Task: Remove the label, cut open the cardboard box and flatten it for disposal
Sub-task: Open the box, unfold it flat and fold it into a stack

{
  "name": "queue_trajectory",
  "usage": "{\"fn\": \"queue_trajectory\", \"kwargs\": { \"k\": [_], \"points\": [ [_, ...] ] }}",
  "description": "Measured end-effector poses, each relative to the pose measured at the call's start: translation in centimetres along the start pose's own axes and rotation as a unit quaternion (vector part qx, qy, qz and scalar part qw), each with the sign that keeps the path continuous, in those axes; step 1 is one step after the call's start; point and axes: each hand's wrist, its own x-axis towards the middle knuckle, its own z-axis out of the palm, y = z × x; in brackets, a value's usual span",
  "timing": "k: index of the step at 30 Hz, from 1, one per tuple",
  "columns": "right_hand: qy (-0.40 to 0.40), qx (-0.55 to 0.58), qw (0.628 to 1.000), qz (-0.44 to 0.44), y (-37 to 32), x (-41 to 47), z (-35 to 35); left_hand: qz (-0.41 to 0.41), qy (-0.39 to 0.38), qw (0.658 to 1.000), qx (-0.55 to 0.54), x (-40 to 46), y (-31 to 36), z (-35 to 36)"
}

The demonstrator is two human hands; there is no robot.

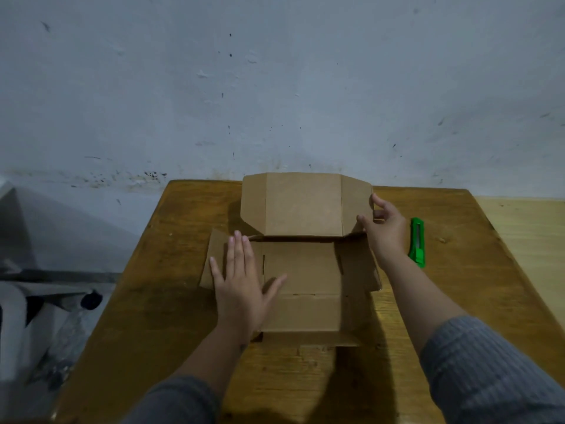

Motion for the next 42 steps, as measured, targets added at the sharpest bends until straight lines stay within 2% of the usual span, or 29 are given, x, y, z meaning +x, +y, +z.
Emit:
{"fn": "queue_trajectory", "kwargs": {
  "k": [4, 8, 15, 18, 20, 22, 25, 27, 30, 33, 36, 42],
  "points": [
    [0.016, -0.004, 1.000, -0.005, 0.1, -0.4, -0.1, -0.039, 0.065, 0.987, -0.140, 4.3, 0.4, -3.3],
    [0.036, 0.010, 0.999, -0.001, 0.0, -0.2, -0.4, -0.058, 0.102, 0.951, -0.285, 8.2, 0.4, -5.2],
    [0.035, -0.004, 0.999, 0.001, 0.4, -0.9, -1.1, -0.054, 0.126, 0.917, -0.375, 8.5, -0.7, -4.3],
    [0.050, -0.091, 0.992, -0.076, -1.2, -1.1, -1.1, -0.047, 0.126, 0.901, -0.412, 7.7, -1.1, -4.8],
    [0.045, -0.201, 0.960, -0.188, -2.7, -1.0, -0.9, -0.037, 0.119, 0.900, -0.418, 7.0, -1.3, -5.1],
    [-0.002, -0.285, 0.914, -0.288, -4.2, -0.7, 0.0, -0.038, 0.111, 0.904, -0.412, 6.4, -1.6, -5.0],
    [-0.069, -0.330, 0.880, -0.335, -5.9, -0.9, 1.6, -0.046, 0.102, 0.904, -0.412, 5.3, -1.9, -4.8],
    [-0.087, -0.324, 0.887, -0.317, -6.3, -1.3, 2.1, -0.038, 0.097, 0.905, -0.413, 4.6, -2.2, -4.7],
    [-0.096, -0.265, 0.924, -0.257, -6.3, -2.6, 1.8, -0.022, 0.101, 0.922, -0.374, 4.1, -2.6, -4.8],
    [-0.117, -0.259, 0.932, -0.223, -5.6, -4.0, 0.8, -0.001, 0.114, 0.934, -0.338, 4.2, -2.2, -6.3],
    [-0.152, -0.230, 0.942, -0.192, -5.1, -5.9, -0.5, -0.005, 0.048, 0.946, -0.321, 5.1, -1.4, -7.6],
    [-0.189, -0.198, 0.952, -0.141, -4.4, -10.2, -3.0, -0.014, -0.223, 0.930, -0.292, 5.4, 1.0, -9.7]
  ]
}}
